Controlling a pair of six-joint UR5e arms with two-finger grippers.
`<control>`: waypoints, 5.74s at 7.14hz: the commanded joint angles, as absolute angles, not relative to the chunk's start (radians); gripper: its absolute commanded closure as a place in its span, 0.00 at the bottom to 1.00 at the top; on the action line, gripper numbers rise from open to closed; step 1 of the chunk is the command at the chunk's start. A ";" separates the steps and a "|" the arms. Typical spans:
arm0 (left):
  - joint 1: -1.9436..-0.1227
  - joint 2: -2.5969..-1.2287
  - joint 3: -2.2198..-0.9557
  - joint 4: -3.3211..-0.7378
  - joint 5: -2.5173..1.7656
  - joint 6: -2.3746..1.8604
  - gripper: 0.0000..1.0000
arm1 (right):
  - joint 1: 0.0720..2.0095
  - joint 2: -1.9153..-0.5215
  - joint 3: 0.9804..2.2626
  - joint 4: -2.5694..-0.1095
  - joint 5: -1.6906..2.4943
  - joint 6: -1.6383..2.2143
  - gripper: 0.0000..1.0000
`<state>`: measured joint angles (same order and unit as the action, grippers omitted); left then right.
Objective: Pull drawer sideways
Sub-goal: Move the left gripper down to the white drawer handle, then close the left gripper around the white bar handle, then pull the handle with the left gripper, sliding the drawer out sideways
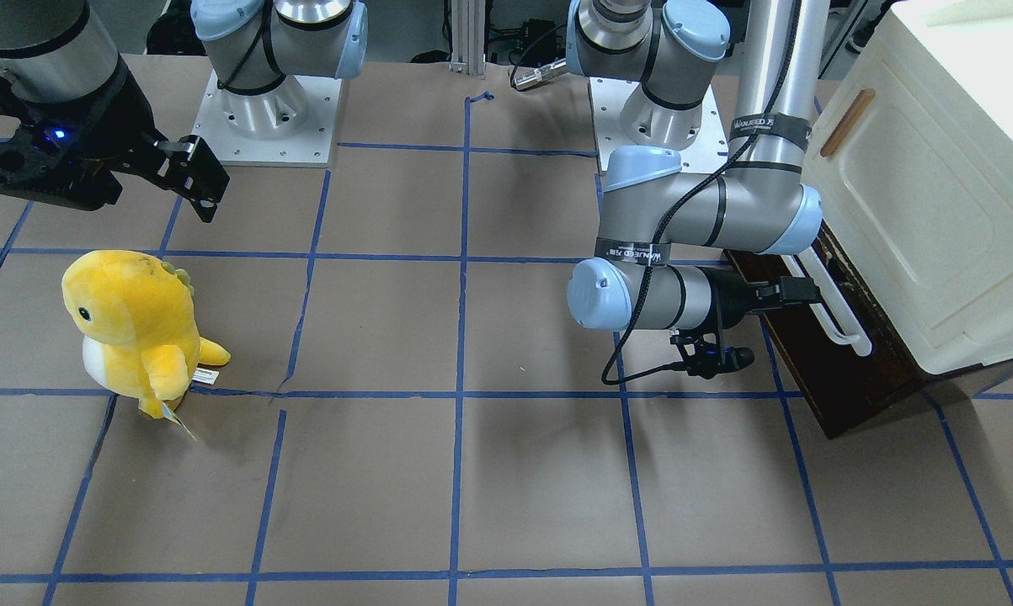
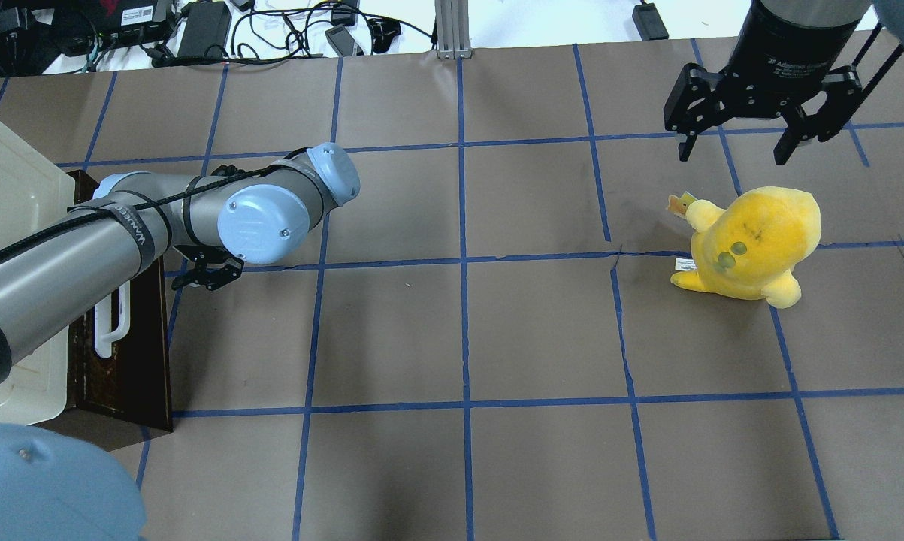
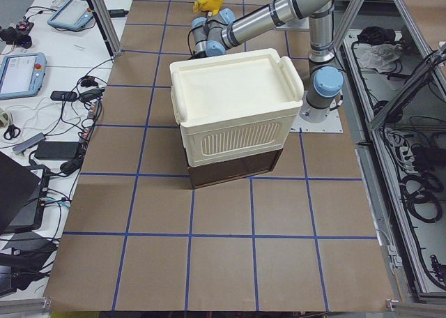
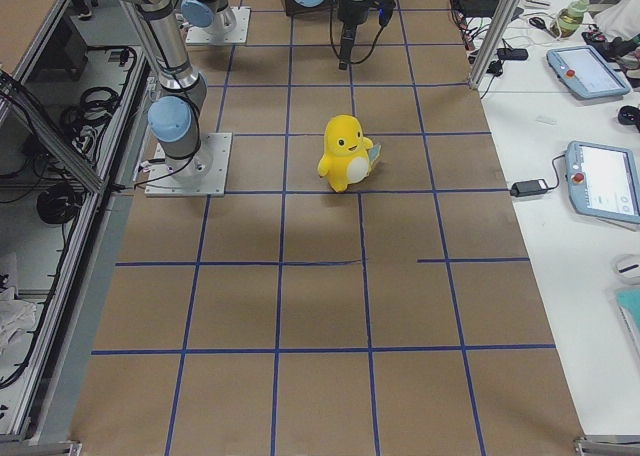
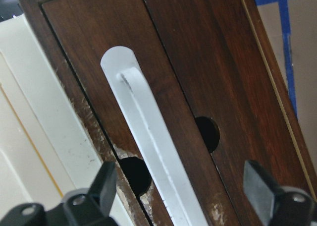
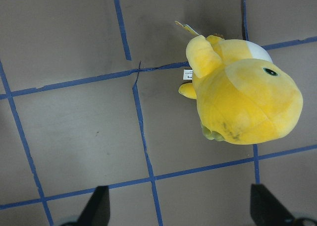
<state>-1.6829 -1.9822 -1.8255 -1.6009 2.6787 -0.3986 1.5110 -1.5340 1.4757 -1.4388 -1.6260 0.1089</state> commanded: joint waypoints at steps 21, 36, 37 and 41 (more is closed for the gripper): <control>-1.706 -2.008 -1.862 -1.654 2.804 -0.574 0.82 | 1.511 -1.534 1.476 -1.439 -1.626 0.109 0.00; -1.815 -2.022 -1.809 -1.649 2.789 -0.520 0.82 | 1.509 -1.534 1.476 -1.439 -1.626 0.109 0.00; -1.822 -2.025 -1.809 -1.649 2.787 -0.520 0.82 | 1.509 -1.534 1.476 -1.439 -1.626 0.109 0.00; -1.844 -2.031 -1.809 -1.652 2.789 -0.519 0.82 | 1.511 -1.534 1.476 -1.437 -1.626 0.109 0.00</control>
<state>-1.8386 -2.0304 -1.8086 -1.6498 2.7875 -0.5196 1.5103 -1.5340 1.4757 -1.4386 -1.6260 0.1089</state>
